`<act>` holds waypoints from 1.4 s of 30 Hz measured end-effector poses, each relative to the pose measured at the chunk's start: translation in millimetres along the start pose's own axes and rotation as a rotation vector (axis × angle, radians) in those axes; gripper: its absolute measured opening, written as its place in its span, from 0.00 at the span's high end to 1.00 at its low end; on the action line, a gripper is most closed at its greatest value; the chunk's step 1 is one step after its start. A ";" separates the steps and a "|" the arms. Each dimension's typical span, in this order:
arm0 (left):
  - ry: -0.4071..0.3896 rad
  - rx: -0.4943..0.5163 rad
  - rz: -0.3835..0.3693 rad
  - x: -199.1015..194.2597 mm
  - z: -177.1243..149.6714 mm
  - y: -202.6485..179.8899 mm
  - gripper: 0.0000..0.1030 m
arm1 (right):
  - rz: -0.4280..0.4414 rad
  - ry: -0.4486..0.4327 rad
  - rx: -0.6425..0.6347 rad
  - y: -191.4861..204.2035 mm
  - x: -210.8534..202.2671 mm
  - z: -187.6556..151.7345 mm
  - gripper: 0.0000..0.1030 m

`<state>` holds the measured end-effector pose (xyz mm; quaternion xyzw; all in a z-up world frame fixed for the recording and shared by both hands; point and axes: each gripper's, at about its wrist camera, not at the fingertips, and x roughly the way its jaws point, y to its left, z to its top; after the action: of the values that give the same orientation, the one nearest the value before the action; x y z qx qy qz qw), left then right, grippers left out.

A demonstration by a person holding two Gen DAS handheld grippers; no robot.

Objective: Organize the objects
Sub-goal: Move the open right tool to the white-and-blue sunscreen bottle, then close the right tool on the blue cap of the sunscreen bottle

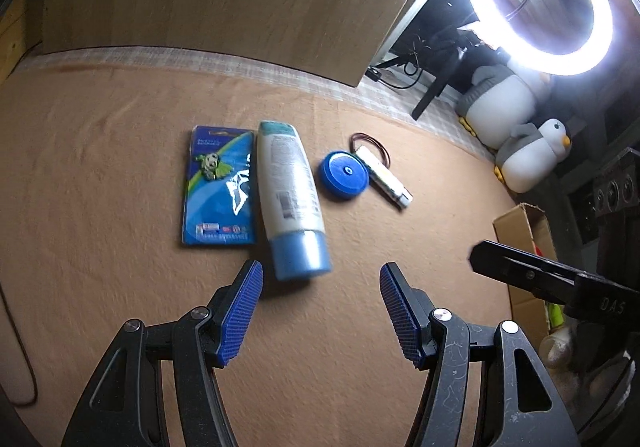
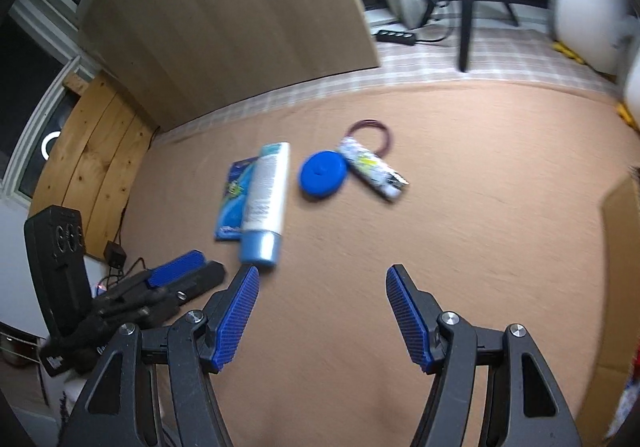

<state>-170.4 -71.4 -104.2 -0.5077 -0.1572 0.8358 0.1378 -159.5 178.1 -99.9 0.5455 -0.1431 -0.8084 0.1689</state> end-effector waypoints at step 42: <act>0.094 0.047 -0.047 47.9 -23.8 -17.2 0.55 | 0.134 0.207 0.051 17.5 83.7 -0.2 0.66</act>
<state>-169.4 -34.1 -146.2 -0.5394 -0.1429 0.8109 0.1765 -186.3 126.5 -162.4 0.6191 -0.1819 -0.7308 0.2224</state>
